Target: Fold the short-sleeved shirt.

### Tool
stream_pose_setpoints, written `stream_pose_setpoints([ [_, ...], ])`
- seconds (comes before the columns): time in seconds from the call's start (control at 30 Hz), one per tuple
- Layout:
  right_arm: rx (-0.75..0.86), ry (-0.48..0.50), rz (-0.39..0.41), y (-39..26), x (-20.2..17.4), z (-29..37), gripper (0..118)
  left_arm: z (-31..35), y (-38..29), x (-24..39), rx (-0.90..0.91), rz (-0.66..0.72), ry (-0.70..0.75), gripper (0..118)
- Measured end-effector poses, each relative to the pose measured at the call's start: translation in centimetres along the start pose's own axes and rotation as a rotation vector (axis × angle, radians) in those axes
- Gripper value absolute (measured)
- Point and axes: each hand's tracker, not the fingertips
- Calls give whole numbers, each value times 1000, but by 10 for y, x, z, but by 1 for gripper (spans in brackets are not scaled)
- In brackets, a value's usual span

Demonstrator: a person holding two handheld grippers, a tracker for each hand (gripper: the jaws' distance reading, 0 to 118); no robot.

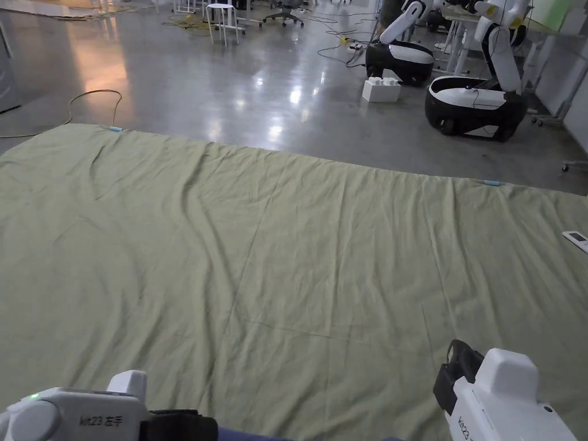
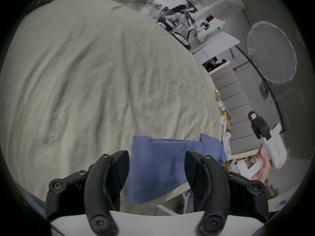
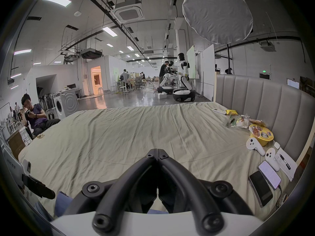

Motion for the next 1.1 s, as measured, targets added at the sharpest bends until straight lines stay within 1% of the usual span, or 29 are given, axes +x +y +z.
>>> stream_pose_setpoints([
  [0.03,-2,5,1,0,-1,-1,1,0,0,-12,-14,91,-79,69],
  [0.23,-7,21,15,0,-10,-1,1,-21,-15,-53,-56,211,-155,69],
  [0.33,-9,24,20,0,-12,0,1,-27,-21,-58,-25,235,-290,69],
  [0.4,-9,26,24,0,-13,0,1,-37,-23,-55,-51,264,-321,69],
  [0.5,-13,27,23,-1,-13,0,1,-45,-26,-52,-35,237,-330,67],
  [0.53,-14,26,22,-2,-13,0,1,-47,-27,-51,-27,241,-324,61],
  [0.57,-15,25,22,-2,-13,0,1,-51,-26,-51,-24,238,-318,52],
  [0.6,-16,23,22,-2,-13,0,1,-53,-27,-47,-23,228,-303,41],
  [0.63,-17,23,23,-3,-13,0,1,-56,-29,-44,-29,180,-251,27],
  [0.67,-19,24,22,-3,-14,-1,1,-58,-32,-36,-25,157,-227,25],
  [0.73,-21,26,19,-4,-14,-1,1,-62,-34,-34,-44,181,-249,21],
  [0.8,-23,26,18,-3,-15,0,1,-60,-28,-44,-34,227,-274,19],
  [0.83,-24,26,20,-3,-15,0,1,-58,-27,-48,-27,229,-273,18],
  [1.0,-18,22,36,-1,-11,2,1,-36,-22,-53,-5,220,-312,17],
  [1.07,-17,18,34,0,-8,2,1,-20,-16,-49,16,203,-295,17],
  [1.1,-16,17,33,0,-7,1,1,-12,-12,-50,33,183,-264,17],
])
